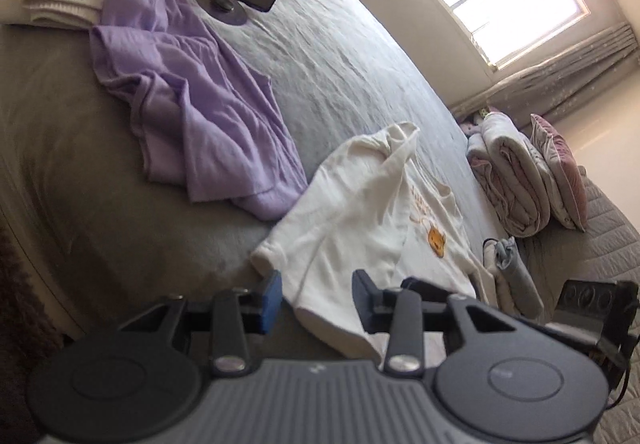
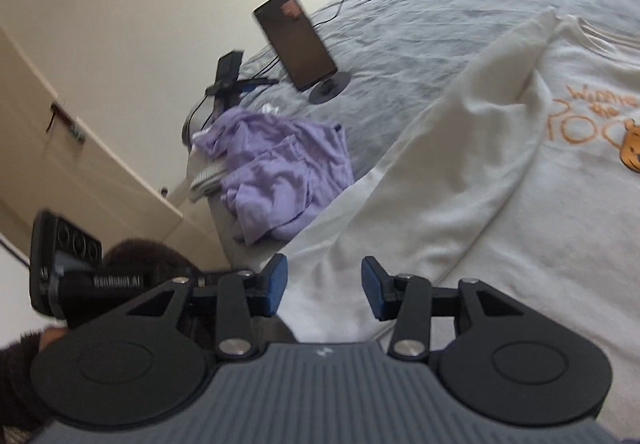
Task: Fold clothes
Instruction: 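Pull the held sleeve outward from the body with the left gripper, then open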
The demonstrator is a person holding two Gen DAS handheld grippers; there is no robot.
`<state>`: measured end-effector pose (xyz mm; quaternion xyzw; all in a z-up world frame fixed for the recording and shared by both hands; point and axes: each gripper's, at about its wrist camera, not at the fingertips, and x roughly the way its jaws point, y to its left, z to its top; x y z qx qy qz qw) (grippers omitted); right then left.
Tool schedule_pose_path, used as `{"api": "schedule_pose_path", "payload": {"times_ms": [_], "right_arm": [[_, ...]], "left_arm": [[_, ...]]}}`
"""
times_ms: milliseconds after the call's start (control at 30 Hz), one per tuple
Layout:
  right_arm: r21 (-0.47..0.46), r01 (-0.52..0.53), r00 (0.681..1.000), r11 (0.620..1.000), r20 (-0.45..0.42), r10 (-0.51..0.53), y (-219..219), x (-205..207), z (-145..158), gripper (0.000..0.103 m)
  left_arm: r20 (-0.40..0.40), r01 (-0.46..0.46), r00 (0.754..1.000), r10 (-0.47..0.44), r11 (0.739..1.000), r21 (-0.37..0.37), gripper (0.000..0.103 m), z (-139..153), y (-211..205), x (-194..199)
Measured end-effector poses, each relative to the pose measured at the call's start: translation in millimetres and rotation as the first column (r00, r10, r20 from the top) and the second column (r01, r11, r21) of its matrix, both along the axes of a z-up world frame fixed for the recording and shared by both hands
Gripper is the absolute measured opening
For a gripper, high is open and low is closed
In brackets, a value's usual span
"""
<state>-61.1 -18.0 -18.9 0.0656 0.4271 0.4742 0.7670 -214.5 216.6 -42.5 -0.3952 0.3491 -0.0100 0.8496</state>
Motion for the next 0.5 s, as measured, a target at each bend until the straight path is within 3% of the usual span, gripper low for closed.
{"api": "schedule_pose_path", "payload": {"times_ms": [233, 300, 367, 500], "right_arm": [[-0.201, -0.187, 0.967, 0.962, 0.133, 0.216, 40.2, -33.6, -14.7, 0.044], [-0.249, -0.174, 0.966, 0.953, 0.143, 0.214, 41.0, -33.1, -21.9, 0.025], [-0.236, -0.142, 0.978, 0.961, 0.115, 0.173, 35.3, -25.7, -23.6, 0.01], [-0.125, -0.066, 0.997, 0.99, 0.038, 0.072, 17.1, -7.6, -16.0, 0.009]], "left_arm": [[-0.008, 0.008, 1.0, -0.008, 1.0, 0.0, 0.04, 2.0, 2.8, 5.6], [-0.015, 0.014, 1.0, -0.014, 1.0, -0.002, 0.042, 1.2, 2.9, 5.6], [-0.022, 0.021, 1.0, -0.021, 1.0, -0.003, 0.048, 0.1, 2.4, 6.0], [-0.029, 0.04, 0.999, -0.04, 0.999, -0.015, 0.058, -1.6, -0.6, 8.3]]}}
